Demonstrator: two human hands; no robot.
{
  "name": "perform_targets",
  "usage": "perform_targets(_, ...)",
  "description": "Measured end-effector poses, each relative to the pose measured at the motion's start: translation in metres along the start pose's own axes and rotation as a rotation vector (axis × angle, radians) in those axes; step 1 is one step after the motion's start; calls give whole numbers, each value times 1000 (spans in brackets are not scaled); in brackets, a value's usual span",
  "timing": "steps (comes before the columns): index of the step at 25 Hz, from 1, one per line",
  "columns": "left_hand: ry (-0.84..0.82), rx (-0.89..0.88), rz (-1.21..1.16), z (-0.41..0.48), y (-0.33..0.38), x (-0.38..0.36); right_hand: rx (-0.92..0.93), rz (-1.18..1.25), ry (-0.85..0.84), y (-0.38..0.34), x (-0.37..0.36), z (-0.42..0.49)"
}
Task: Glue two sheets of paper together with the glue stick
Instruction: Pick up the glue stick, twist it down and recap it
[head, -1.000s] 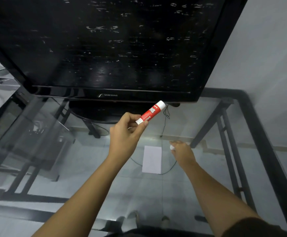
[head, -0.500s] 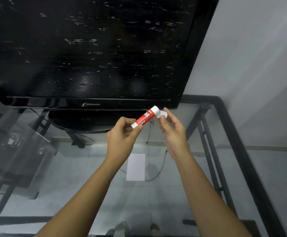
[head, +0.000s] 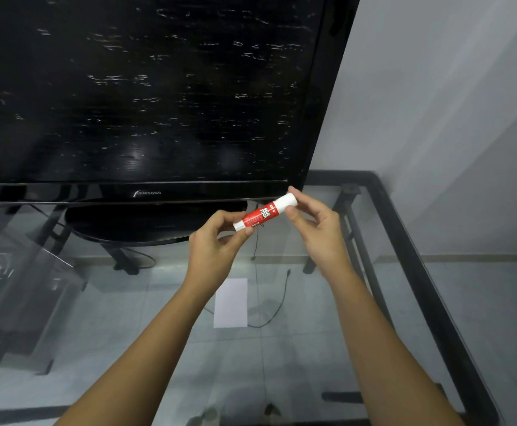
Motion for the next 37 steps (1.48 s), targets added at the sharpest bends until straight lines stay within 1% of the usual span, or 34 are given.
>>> perform_targets(8,62,-2,17,6,-5,9,24,-23,-25,-7,-16,-1)
perform_targets(10,66,17,-9,5,-9,10,7,44,-26,-9,-20,-3)
perform_targets(12,79,38,-58,5,-12,9,-112,194,-8,-1,-27,-6)
perform_targets(13,81,51,-78,5,-15,7,-185,230,-7,6,-32,-9)
perform_targets(15,60,65,-89,6,-23,3,-297,200,-53,25,-45,-14)
perform_targets(17,8,69,-53,8,-36,-5,-351,168,-82,42,-55,-15)
perform_targets(19,-44,80,86,11,-59,-13,-356,113,-27,60,-58,-9)
perform_targets(21,-115,101,285,12,-90,-19,-292,-56,40,78,-56,-1)
perform_targets(23,-172,124,460,8,-124,-17,-238,-228,68,101,-55,1)
perform_targets(26,-291,104,690,-6,-169,-8,-191,-396,45,132,-54,-4)
perform_targets(29,-388,17,939,-21,-200,1,-148,-453,-3,150,-52,-11)
perform_targets(32,-442,17,1056,-29,-221,9,-101,-490,-12,159,-52,-14)
perform_targets(37,-546,63,1137,-34,-243,13,-68,-526,-23,164,-52,-9)
Point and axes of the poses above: each hand's wrist, its own z-axis towards the middle knuckle, its own x-axis out of the back of the hand, y = z × x, the point moved 6 cm from there along z, towards the middle knuckle, and after that the axes turned 15 degrees about y, right-handed, at the moved point
